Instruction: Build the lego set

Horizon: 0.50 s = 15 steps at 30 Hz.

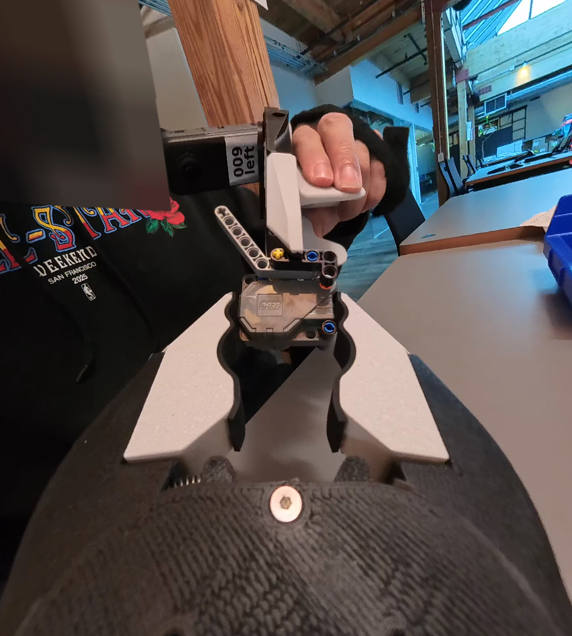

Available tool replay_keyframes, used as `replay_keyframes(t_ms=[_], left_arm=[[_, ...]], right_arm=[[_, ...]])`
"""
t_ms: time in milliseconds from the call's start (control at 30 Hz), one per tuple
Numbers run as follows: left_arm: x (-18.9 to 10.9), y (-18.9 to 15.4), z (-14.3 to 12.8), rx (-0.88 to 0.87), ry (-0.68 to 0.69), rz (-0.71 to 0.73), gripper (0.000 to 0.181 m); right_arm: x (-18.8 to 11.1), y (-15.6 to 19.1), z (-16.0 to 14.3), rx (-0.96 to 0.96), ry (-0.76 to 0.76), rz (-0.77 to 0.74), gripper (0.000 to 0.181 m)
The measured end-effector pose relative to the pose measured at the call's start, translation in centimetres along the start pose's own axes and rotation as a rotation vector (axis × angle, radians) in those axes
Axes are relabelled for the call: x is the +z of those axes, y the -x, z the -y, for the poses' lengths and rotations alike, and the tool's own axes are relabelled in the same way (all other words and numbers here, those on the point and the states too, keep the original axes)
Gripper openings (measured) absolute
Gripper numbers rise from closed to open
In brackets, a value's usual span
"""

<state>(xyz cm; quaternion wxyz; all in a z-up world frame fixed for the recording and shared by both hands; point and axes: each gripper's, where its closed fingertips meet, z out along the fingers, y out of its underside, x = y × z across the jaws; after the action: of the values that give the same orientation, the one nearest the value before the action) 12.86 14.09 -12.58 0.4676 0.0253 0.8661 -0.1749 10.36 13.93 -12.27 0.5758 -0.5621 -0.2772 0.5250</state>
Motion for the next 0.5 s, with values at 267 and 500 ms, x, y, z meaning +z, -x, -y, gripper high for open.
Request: replay_keyframes(t_ms=[267, 500], left_arm=[[0.1, 0.2, 0.2, -0.002, -0.007, 0.006, 0.039], [0.2, 1.1, -1.2, -0.056, 0.033, 0.07, 0.039]], right_arm=[[-0.1, 0.0, 0.3, -0.009, -0.019, -0.001, 0.054], [-0.6, -2.0, 1.3, -0.099, -0.056, -0.161, 0.054]])
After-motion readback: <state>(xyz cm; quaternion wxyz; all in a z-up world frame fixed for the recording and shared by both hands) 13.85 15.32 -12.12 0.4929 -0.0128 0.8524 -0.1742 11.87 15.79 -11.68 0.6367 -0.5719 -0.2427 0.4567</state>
